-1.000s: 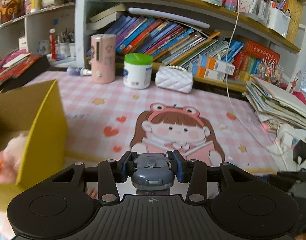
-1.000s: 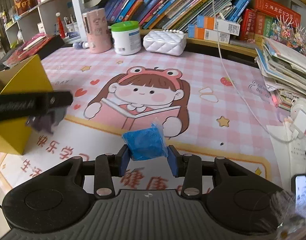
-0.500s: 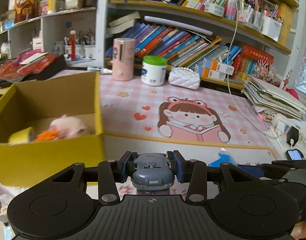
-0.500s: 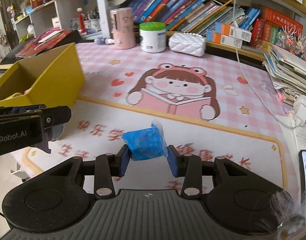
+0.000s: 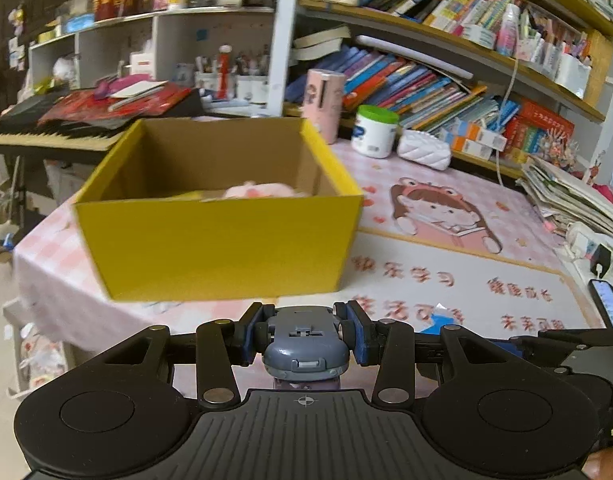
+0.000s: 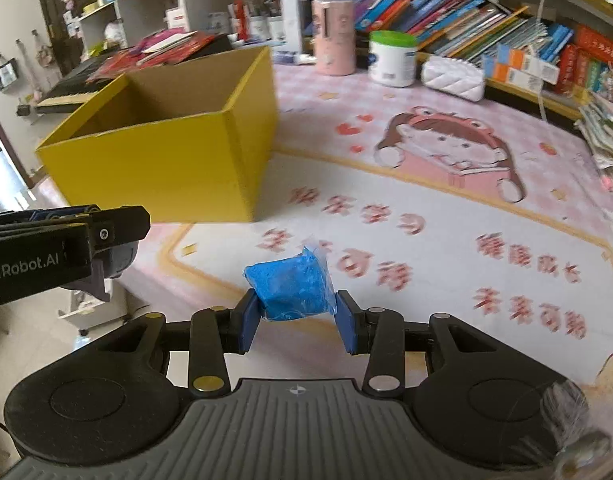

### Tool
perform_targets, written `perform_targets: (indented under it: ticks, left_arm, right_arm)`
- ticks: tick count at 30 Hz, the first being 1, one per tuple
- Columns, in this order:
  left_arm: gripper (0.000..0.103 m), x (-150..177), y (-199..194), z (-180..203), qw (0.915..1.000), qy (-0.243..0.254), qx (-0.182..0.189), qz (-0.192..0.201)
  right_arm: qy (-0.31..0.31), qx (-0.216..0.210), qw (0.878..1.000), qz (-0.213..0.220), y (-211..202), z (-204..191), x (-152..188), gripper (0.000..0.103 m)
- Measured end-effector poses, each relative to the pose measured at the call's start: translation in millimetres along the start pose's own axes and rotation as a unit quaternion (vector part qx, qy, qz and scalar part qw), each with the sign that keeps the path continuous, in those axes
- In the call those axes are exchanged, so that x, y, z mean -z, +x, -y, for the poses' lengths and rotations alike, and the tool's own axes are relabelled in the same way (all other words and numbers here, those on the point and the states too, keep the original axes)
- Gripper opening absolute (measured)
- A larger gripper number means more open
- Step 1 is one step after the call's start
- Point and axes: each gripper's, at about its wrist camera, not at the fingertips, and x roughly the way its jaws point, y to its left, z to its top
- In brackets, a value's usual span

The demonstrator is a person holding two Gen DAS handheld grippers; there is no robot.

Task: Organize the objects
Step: 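Carry the grey car and blue bag over the yellow box with both tools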

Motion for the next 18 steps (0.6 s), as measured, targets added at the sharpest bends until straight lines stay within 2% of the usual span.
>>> perform_targets:
  ticks: [10,18]
  left_arm:
    - [0.041,15.6,-34.9,-44.5,0.9994,-0.019,-0.025,0.014]
    - [0.041,19.3,-55.0,-64.4,0.9982,-0.037,-0.033,0.034]
  right_arm:
    - [-0.021,-0.035,0.999,-0.002,-6.0,-60.2,15.9,0.038]
    - [-0.046,-0.05,0.998,0.001,-11.8,-90.6,17.3,0.038]
